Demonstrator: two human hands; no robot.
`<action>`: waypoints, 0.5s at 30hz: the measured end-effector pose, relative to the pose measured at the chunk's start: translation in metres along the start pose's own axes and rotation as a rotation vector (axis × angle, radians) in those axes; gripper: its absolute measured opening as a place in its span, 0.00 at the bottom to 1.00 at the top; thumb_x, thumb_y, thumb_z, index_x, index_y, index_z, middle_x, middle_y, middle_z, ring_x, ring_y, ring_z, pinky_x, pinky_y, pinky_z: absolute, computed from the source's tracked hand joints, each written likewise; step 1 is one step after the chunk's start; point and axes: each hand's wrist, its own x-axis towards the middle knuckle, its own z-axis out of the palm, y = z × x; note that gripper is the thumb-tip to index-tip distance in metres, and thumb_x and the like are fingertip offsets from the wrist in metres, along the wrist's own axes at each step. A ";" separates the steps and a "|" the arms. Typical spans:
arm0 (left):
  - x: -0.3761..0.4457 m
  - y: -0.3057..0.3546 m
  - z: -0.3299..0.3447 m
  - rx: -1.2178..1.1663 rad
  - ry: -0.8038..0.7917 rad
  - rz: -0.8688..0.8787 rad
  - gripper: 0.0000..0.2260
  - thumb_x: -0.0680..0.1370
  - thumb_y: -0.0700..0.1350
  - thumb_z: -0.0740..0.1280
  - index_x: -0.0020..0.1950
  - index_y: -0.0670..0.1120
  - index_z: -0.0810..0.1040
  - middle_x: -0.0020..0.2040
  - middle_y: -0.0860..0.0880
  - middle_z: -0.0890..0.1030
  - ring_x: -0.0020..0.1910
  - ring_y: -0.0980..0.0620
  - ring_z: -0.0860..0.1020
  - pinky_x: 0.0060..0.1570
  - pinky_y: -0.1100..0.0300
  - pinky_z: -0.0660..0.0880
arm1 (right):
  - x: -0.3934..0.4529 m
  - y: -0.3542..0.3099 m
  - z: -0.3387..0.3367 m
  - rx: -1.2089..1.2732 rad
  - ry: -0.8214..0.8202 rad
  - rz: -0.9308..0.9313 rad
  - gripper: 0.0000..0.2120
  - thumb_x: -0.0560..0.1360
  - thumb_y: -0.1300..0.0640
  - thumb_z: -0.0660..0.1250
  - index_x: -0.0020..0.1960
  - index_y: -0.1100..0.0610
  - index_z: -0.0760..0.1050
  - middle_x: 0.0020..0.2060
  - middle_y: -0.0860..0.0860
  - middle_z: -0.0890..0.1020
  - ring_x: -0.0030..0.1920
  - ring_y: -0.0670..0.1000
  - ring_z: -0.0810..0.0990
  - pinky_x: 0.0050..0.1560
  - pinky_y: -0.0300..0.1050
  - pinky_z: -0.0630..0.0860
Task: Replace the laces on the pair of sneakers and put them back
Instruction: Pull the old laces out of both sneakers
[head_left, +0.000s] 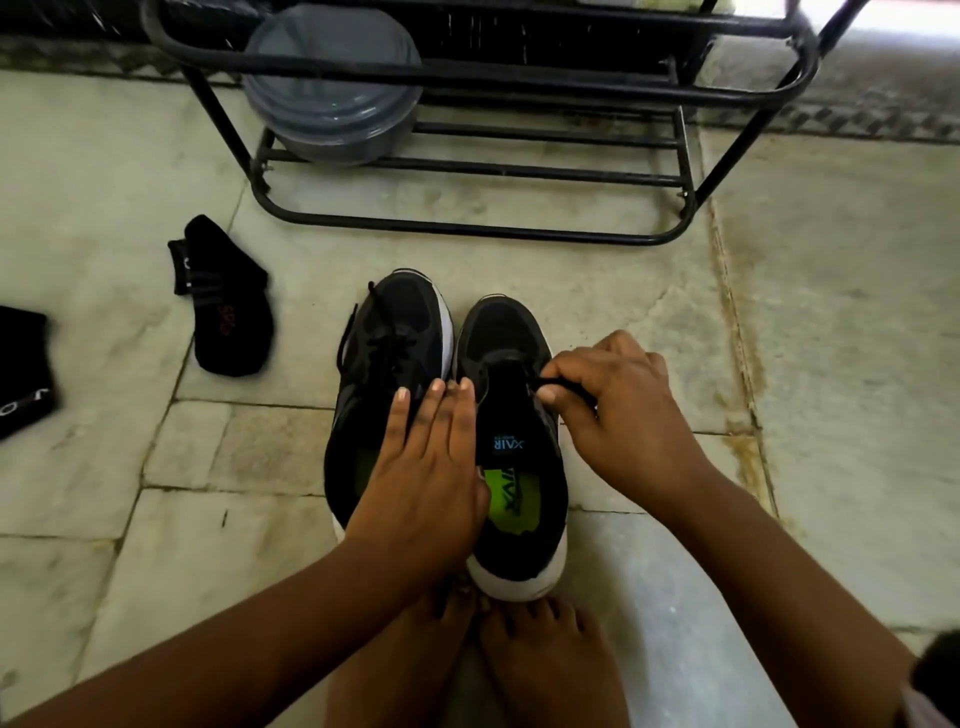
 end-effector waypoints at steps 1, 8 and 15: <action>0.000 0.000 0.000 0.001 0.001 0.002 0.30 0.74 0.49 0.52 0.72 0.34 0.57 0.68 0.36 0.70 0.71 0.40 0.67 0.69 0.42 0.52 | 0.000 -0.002 -0.004 0.079 0.027 -0.064 0.09 0.76 0.50 0.60 0.44 0.51 0.77 0.37 0.40 0.76 0.45 0.44 0.65 0.47 0.44 0.59; 0.000 0.001 -0.001 -0.006 -0.002 -0.004 0.30 0.74 0.49 0.52 0.72 0.34 0.60 0.68 0.36 0.71 0.71 0.40 0.66 0.70 0.43 0.52 | 0.002 -0.005 -0.007 1.384 0.246 0.203 0.11 0.78 0.55 0.59 0.39 0.58 0.73 0.40 0.50 0.81 0.49 0.55 0.81 0.55 0.49 0.75; 0.003 0.003 -0.002 -0.011 -0.001 0.002 0.30 0.73 0.49 0.52 0.72 0.34 0.59 0.68 0.36 0.72 0.70 0.40 0.67 0.70 0.42 0.52 | 0.026 -0.028 0.020 1.618 0.219 0.519 0.13 0.82 0.59 0.52 0.39 0.58 0.65 0.27 0.50 0.68 0.24 0.46 0.63 0.28 0.40 0.61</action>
